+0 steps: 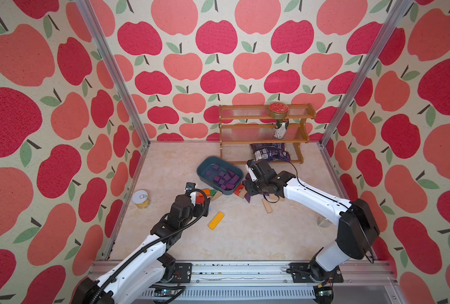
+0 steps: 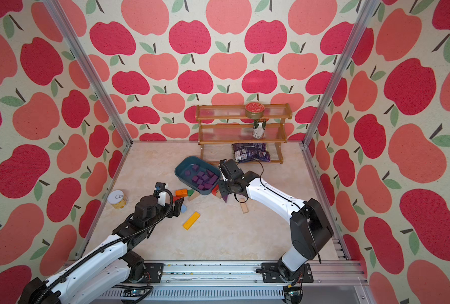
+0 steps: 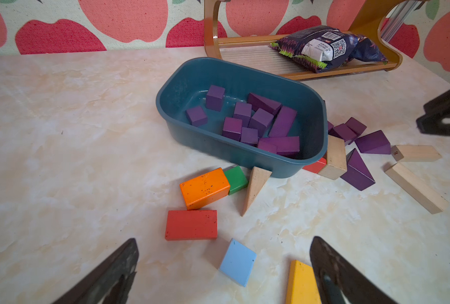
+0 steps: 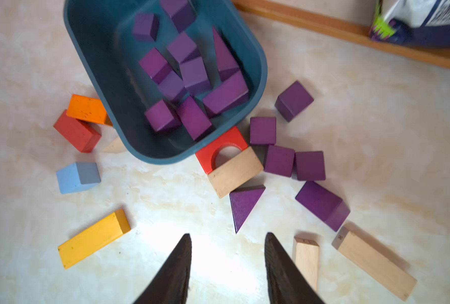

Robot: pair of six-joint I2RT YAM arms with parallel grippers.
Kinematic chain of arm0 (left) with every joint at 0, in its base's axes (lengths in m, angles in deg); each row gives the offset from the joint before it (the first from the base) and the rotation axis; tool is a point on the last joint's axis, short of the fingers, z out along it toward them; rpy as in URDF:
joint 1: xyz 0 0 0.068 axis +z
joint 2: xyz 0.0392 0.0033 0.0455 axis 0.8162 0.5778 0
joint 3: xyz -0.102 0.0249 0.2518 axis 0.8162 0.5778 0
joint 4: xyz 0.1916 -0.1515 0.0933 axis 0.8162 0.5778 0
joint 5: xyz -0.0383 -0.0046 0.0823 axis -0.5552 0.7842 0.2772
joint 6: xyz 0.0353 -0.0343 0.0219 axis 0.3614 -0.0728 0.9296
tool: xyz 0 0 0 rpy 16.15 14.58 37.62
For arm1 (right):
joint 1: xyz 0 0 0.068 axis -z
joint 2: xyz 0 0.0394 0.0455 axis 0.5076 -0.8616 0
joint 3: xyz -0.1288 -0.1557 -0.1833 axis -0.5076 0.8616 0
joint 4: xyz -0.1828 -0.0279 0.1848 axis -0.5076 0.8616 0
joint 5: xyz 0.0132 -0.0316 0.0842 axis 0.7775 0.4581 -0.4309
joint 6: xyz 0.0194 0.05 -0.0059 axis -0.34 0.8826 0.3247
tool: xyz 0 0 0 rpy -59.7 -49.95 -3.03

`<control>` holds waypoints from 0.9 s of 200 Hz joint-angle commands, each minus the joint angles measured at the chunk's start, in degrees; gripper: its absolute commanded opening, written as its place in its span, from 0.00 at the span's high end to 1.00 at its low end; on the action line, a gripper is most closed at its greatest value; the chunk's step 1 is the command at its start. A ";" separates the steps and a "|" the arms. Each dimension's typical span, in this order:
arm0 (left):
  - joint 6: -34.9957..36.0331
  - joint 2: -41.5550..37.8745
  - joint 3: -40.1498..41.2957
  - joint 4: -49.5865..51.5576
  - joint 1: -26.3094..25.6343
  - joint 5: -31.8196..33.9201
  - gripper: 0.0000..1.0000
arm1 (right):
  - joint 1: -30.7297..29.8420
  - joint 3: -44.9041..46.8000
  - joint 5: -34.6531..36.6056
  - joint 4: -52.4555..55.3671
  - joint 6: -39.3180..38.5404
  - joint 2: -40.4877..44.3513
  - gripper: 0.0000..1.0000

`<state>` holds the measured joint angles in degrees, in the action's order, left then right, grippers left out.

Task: Pick purple bricks into the storage bin
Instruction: Pick up the building block from the center of the board.

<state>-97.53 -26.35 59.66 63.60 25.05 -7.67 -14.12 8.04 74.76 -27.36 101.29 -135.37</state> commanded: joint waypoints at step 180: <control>-0.90 -0.93 1.05 -0.69 0.38 -0.39 0.01 | 0.68 5.53 3.75 -11.33 4.53 -9.14 0.55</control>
<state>-97.75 -27.12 59.93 63.49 25.08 -7.67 -13.94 14.97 75.39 -41.63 104.81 -143.74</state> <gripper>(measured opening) 0.994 0.458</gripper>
